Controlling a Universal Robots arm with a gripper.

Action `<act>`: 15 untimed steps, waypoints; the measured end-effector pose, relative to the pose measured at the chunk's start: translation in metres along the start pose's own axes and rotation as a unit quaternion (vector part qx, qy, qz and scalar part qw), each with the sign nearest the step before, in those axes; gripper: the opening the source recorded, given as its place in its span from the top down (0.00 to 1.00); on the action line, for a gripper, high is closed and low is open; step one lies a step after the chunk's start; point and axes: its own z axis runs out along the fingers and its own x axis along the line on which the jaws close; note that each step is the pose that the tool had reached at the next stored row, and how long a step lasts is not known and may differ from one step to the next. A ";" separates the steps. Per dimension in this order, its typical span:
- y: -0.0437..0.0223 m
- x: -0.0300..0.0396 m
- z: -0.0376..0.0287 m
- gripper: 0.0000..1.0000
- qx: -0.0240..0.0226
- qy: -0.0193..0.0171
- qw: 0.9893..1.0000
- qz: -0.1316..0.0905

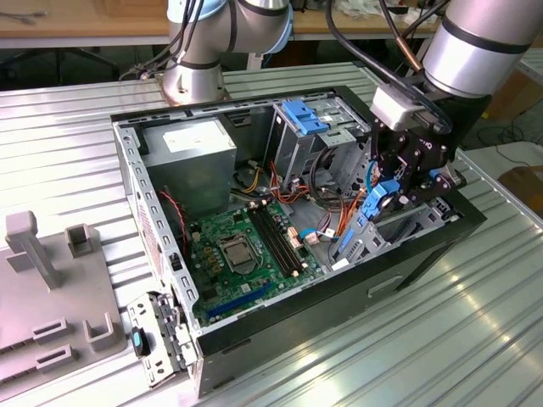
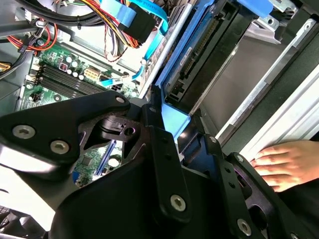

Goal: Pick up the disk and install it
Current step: 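Insert the disk into the insertion slot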

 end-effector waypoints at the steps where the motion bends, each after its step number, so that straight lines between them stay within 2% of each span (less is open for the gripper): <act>1: 0.0000 0.0000 0.0002 0.63 0.000 0.000 1.000 0.000; 15: 0.0001 0.0002 0.0009 0.63 0.000 0.000 1.000 0.000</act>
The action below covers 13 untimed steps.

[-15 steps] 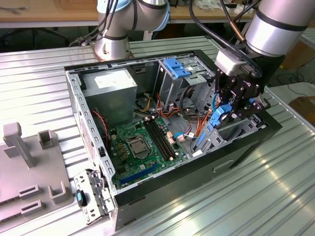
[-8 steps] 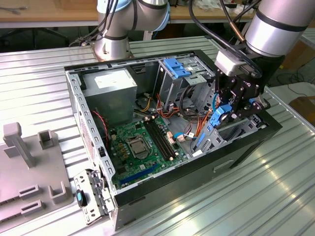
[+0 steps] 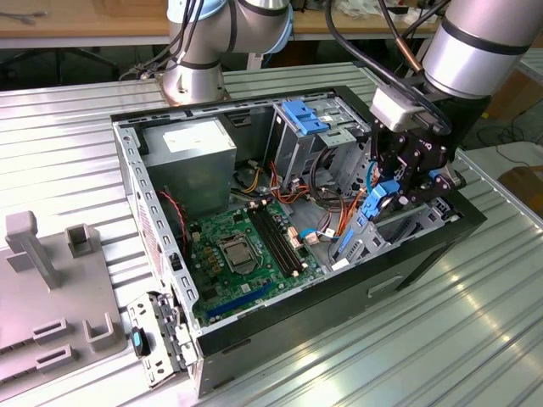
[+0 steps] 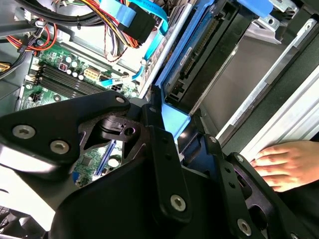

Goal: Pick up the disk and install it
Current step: 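Insert the disk into the insertion slot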

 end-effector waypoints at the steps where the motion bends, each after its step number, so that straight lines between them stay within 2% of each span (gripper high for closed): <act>1: 0.0000 0.0000 0.0000 0.63 0.000 0.000 1.000 0.000; 4: 0.0000 0.0000 0.0005 0.62 0.000 0.000 1.000 0.000; 5: 0.0000 0.0000 0.0005 0.56 0.000 0.000 1.000 0.000; 13: -0.0001 0.0001 0.0006 0.56 0.000 0.000 1.000 0.000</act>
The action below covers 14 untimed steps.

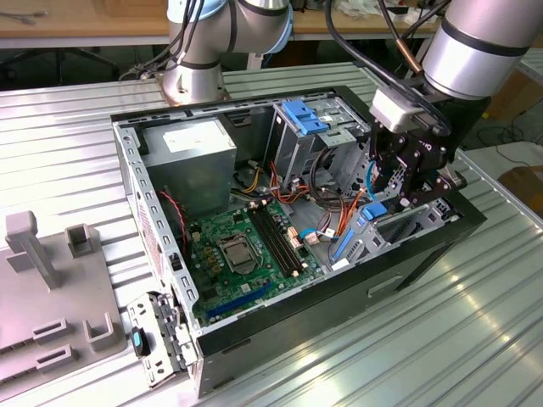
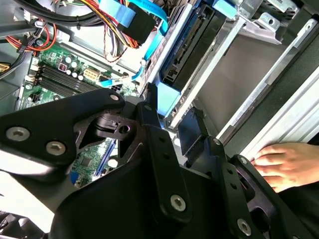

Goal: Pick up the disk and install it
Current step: 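Insert the disk into the insertion slot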

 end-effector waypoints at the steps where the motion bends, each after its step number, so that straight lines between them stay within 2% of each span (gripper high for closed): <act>1: -0.0002 0.0000 0.0000 0.57 0.000 0.000 1.000 0.000; 4: -0.0016 0.0000 0.0002 0.76 0.000 0.000 1.000 0.000; 5: -0.0027 0.0000 0.0003 0.76 0.000 0.000 1.000 0.000; 7: -0.0067 -0.0001 0.0005 0.88 0.000 0.000 1.000 0.000; 14: -0.0293 -0.0006 0.0023 0.89 0.000 0.000 1.000 0.000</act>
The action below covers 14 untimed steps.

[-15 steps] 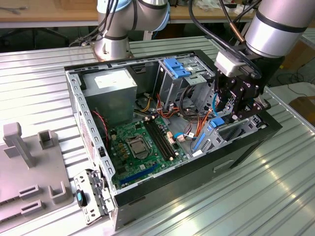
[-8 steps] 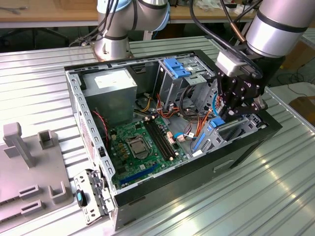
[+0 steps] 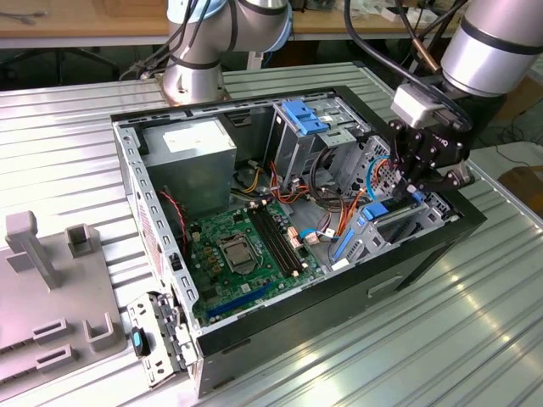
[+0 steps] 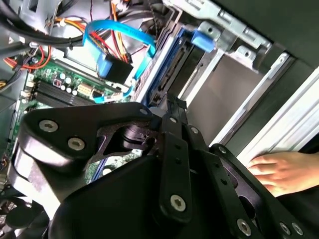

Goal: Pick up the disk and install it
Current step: 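Insert the disk into the insertion slot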

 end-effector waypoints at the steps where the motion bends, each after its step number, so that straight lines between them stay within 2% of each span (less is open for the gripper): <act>1: -0.0018 -0.0001 0.0002 0.89 0.000 0.000 1.000 0.000; 14: -0.0022 0.0000 0.0002 0.89 0.000 0.000 1.000 0.000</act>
